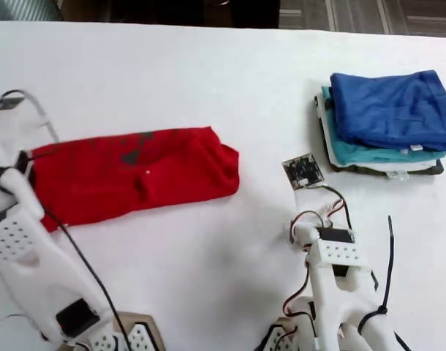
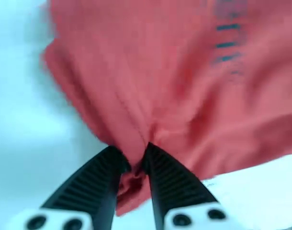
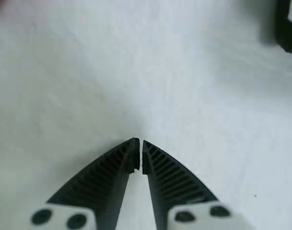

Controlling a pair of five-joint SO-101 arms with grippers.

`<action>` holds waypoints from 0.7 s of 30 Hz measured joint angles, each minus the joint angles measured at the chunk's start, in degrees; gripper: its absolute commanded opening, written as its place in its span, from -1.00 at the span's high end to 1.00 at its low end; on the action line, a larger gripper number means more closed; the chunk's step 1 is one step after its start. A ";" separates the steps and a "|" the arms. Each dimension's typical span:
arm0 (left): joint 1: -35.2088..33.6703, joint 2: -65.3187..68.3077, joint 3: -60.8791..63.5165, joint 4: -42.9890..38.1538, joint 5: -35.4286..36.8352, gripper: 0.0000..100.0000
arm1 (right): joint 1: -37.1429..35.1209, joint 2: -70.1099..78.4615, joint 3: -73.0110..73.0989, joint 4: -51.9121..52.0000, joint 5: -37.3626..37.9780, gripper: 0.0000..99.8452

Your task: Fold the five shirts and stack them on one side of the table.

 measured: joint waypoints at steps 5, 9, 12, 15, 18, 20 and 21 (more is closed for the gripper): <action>10.81 -9.58 7.47 0.00 7.30 0.94 | 0.00 0.00 0.00 0.00 0.00 0.96; 19.69 -15.74 10.81 0.00 13.27 0.94 | 0.00 0.00 0.00 0.00 0.00 0.96; 25.67 -17.67 10.90 0.00 16.18 0.94 | 0.00 0.00 0.00 0.00 0.00 0.96; 31.65 -17.76 9.76 0.00 18.37 0.94 | 0.00 0.00 0.00 0.00 0.00 0.96; 37.27 -17.76 7.38 0.00 20.57 0.94 | 0.00 0.00 0.00 0.00 0.00 0.96; 40.53 -17.76 6.59 0.00 21.98 0.94 | 0.00 0.00 0.00 0.00 0.00 0.96; 42.02 -17.76 6.51 0.00 22.68 0.94 | 0.00 0.00 0.00 0.00 0.00 0.96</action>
